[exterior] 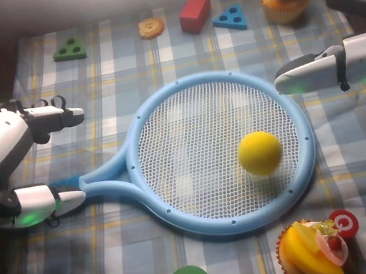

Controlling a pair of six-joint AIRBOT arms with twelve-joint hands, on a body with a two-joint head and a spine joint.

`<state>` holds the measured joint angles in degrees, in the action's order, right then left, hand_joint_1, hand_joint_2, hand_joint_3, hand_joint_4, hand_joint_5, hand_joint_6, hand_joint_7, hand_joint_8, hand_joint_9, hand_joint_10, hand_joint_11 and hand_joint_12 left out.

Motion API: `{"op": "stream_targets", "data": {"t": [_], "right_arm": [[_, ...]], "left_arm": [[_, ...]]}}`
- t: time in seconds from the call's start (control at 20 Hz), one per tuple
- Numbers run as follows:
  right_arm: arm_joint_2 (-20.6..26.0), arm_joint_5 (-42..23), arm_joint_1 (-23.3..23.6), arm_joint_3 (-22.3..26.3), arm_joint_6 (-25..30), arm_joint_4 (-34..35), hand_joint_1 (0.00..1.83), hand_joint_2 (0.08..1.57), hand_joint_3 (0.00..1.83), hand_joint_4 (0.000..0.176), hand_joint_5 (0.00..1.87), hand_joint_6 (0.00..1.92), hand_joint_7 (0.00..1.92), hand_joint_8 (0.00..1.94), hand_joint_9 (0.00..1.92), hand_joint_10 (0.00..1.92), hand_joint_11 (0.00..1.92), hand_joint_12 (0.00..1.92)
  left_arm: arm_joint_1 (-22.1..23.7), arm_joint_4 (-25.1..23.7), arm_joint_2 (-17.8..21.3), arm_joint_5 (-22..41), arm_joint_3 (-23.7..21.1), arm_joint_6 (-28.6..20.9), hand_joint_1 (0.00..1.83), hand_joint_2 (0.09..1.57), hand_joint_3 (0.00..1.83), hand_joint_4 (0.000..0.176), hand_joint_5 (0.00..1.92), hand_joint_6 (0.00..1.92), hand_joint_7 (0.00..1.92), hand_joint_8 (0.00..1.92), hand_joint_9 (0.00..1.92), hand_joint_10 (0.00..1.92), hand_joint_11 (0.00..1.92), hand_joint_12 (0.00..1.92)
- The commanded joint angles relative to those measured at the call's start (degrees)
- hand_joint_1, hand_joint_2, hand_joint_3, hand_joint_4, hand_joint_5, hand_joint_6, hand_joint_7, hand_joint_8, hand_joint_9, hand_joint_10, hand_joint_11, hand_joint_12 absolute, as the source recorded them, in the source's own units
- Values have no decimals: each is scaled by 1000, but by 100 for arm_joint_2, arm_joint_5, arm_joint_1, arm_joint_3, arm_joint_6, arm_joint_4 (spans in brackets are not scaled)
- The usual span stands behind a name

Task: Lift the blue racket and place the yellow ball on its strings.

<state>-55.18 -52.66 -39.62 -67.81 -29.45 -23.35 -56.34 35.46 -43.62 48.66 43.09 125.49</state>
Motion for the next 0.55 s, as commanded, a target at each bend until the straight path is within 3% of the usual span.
{"op": "stream_targets", "data": {"t": [0.0,0.05,0.1,0.15,0.25,0.4,0.5], "right_arm": [[3,-680,14,25,8,297,347,1090,1,52,197,1,301,1,296,1,36,677],[5,-688,-8,27,7,312,347,1090,1,52,197,1,301,1,296,1,36,677],[10,-695,-22,27,7,323,360,1098,4,42,208,5,311,4,307,5,45,684],[22,-716,-43,31,7,350,354,1099,3,38,208,4,315,5,307,4,42,681],[45,-775,-81,47,-3,414,351,1100,2,42,207,2,319,5,309,4,48,683],[182,-1188,-323,214,-260,848,319,1099,2,52,204,0,322,3,314,4,59,685],[282,-1945,-839,395,-506,1603,314,1102,3,49,207,1,327,5,317,5,63,685]], "left_arm": [[13,-246,54,738,-19,-148,946,949,0,109,301,0,434,46,441,273,124,1036],[-24,-351,112,820,-40,-428,946,949,0,109,301,0,434,46,441,273,124,1036],[-70,-453,182,901,-53,-759,725,812,0,170,38,0,70,1,81,18,16,226],[-135,-567,290,1056,-96,-1112,626,807,0,175,7,0,13,0,15,3,2,44],[-263,-744,490,1390,-211,-1551,595,801,0,176,0,0,0,0,0,0,0,1],[-461,-1045,758,2113,-251,-2743,565,811,1,176,0,0,0,0,0,0,0,0],[-624,-1231,801,2597,-49,-4099,557,808,0,176,0,0,0,0,0,0,0,0]]}}
